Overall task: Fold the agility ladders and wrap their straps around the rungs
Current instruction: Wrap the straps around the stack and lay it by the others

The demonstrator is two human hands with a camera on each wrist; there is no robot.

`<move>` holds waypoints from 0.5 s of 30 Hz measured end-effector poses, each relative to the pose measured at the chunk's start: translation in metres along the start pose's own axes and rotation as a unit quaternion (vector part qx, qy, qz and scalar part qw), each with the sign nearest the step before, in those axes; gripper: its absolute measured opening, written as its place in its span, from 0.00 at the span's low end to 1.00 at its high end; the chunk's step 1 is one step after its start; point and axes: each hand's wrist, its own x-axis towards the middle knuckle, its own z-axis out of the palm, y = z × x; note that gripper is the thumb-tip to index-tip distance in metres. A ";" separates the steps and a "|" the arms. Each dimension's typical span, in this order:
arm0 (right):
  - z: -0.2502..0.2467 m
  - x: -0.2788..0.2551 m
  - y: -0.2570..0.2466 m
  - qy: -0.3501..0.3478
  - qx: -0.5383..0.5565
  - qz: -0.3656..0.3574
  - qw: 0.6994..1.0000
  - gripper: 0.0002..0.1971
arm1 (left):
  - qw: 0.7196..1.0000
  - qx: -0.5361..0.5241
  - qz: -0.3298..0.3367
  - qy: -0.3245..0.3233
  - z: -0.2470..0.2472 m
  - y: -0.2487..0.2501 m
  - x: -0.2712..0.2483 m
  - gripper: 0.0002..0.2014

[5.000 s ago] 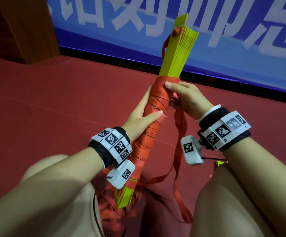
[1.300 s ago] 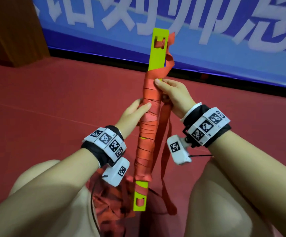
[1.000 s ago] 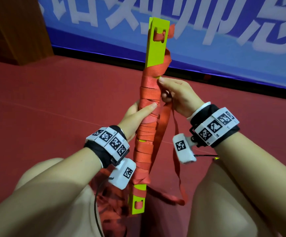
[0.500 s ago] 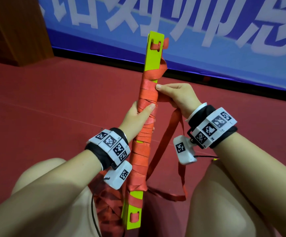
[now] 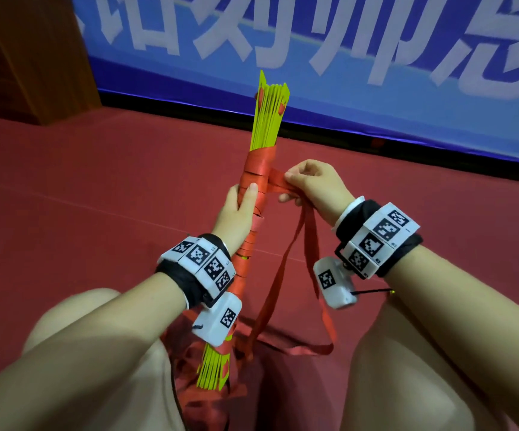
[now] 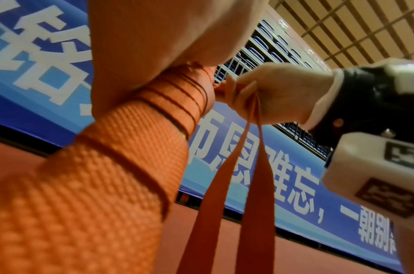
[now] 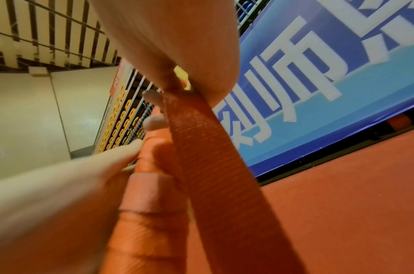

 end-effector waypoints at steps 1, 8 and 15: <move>0.004 0.000 0.001 0.015 0.002 -0.001 1.000 0.11 | 1.000 0.009 -0.001 0.001 0.003 -0.002 0.000 0.16; 0.032 -0.003 0.013 0.086 -0.017 -0.003 0.996 0.20 | 0.999 0.008 -0.008 -0.040 0.006 -0.010 -0.001 0.24; 0.023 -0.002 0.009 0.095 -0.063 -0.069 0.991 0.06 | 0.998 -0.039 0.040 -0.035 -0.001 -0.007 -0.006 0.24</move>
